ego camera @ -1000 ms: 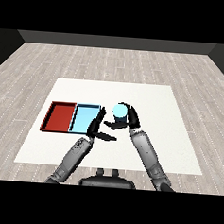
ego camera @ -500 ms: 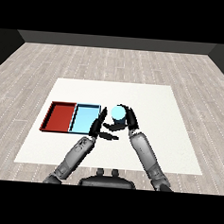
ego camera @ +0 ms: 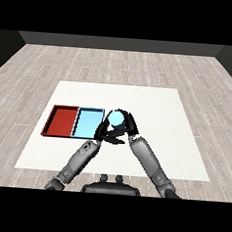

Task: Pick the blue can and put it in the blue box

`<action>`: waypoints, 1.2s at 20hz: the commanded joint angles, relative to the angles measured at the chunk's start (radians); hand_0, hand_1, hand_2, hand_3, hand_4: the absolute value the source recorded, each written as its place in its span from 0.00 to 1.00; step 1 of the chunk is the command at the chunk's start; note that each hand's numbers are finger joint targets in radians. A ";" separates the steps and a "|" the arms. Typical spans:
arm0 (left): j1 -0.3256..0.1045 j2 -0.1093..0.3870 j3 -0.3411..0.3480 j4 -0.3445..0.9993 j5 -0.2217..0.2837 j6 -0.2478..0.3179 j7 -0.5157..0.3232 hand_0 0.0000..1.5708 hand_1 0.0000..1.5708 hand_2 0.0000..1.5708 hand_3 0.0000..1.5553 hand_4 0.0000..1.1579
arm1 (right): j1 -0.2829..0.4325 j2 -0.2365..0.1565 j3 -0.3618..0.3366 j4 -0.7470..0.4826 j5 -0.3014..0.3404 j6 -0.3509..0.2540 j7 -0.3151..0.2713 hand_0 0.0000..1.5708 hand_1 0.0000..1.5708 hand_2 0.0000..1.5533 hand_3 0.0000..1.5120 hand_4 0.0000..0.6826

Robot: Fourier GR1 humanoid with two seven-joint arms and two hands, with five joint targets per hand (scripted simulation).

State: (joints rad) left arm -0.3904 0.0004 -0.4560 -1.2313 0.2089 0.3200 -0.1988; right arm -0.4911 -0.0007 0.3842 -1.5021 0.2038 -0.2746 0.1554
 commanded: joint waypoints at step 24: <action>-0.088 0.000 -0.045 0.133 0.138 0.183 -0.117 1.00 1.00 0.99 0.95 0.98 | 0.030 0.001 0.035 -0.027 -0.140 -0.043 -0.026 0.91 0.91 0.89 0.86 0.55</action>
State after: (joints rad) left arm -0.4637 -0.0005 -0.5225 -1.1280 0.3289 0.4785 -0.2938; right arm -0.4946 0.0002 0.4332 -1.5267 0.1024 -0.3200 0.1528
